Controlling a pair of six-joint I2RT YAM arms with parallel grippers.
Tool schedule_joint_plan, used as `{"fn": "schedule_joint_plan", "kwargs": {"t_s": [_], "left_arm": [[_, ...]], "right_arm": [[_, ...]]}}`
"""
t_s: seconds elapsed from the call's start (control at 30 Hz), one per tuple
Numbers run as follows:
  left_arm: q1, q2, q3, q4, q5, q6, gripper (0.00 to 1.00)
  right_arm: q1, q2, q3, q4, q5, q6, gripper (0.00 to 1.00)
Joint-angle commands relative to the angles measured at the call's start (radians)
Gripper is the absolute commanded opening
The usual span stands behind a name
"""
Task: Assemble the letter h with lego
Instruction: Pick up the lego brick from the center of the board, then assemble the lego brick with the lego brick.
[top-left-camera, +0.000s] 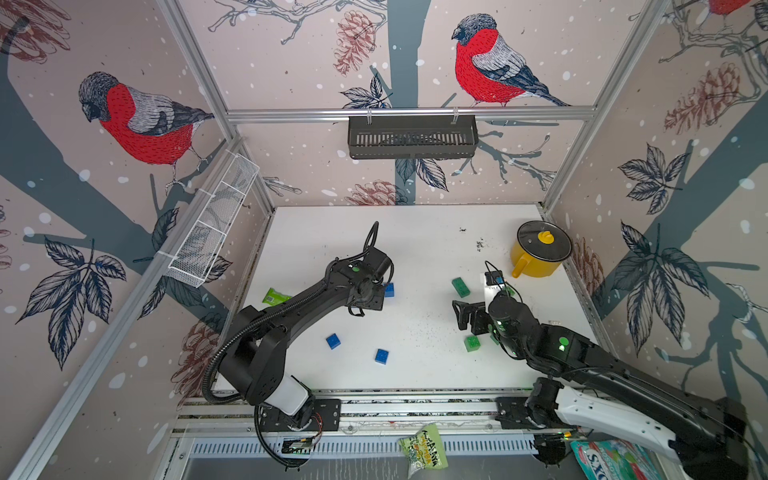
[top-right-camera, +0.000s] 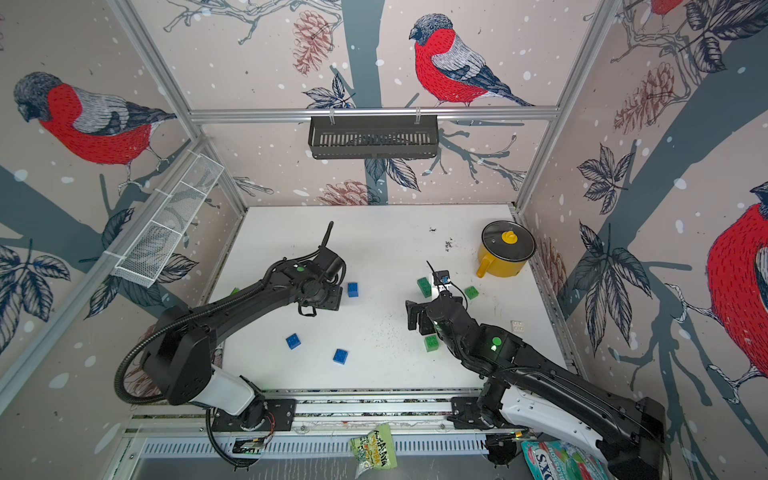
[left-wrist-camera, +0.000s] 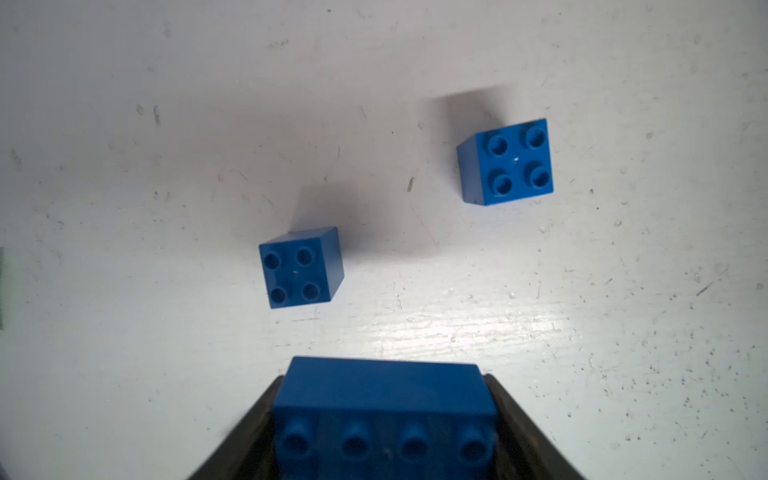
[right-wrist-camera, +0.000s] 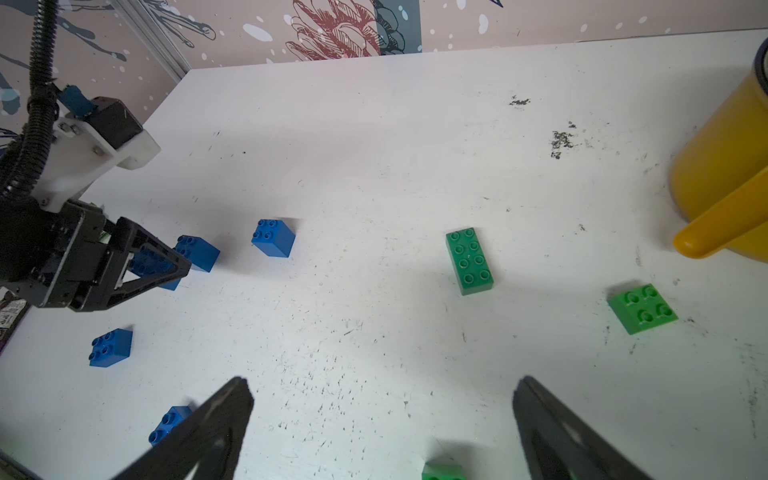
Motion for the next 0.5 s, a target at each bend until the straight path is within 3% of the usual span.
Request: {"fn": "schedule_joint_plan", "kwargs": {"t_s": [0.0,0.47], "left_arm": [[0.042,0.006,0.023,-0.040,0.020,0.034,0.54],[0.118,0.090,0.066,-0.010,0.042,0.053,0.53]], "right_arm": [[-0.004,0.007,0.010,0.014,-0.008,-0.008,0.99],[-0.008,0.019,0.011,0.020,-0.027,-0.015,0.99]]}}
